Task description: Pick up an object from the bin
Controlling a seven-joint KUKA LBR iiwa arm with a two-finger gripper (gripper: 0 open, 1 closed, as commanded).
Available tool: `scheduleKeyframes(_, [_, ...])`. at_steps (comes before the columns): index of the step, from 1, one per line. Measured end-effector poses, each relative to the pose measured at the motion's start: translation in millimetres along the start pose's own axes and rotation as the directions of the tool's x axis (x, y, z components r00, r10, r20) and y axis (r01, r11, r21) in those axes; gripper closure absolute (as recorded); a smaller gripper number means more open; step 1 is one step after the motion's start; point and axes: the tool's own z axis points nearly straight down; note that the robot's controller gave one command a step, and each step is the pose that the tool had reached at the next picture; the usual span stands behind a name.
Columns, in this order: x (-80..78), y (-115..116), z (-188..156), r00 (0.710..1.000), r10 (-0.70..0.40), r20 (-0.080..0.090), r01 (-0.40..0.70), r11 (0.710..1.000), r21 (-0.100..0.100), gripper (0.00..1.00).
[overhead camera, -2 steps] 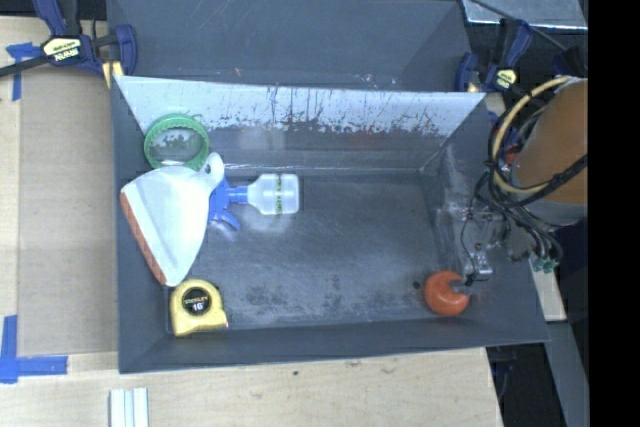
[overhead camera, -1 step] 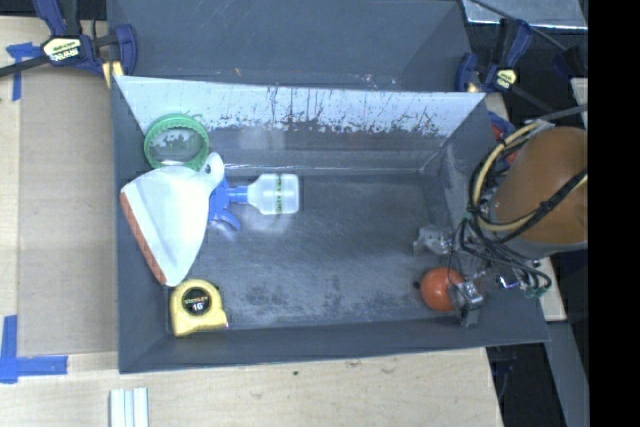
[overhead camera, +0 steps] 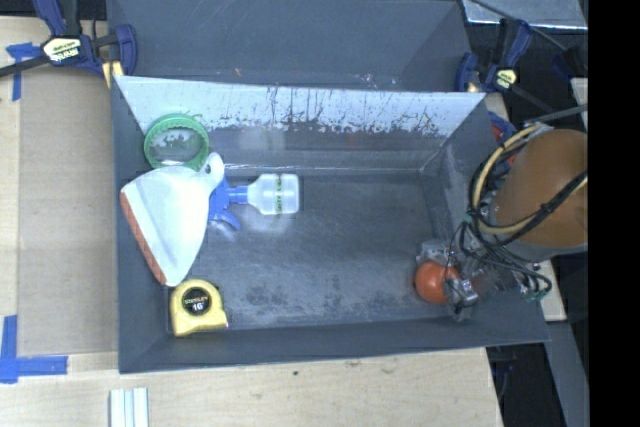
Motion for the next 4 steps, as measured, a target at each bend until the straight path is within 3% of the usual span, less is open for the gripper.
scheduleKeyframes(2, [0.0,0.1,0.2,1.000,-0.001,0.000,0.001,1.000,0.000,1.00])
scheduleKeyframes(3, [-39.3,-13.0,-4.3,0.991,-0.131,0.006,0.131,0.991,0.004,1.00])
scheduleKeyframes(4, [-75.5,-24.9,-88.8,0.987,-0.160,0.019,0.160,0.987,0.013,1.00])
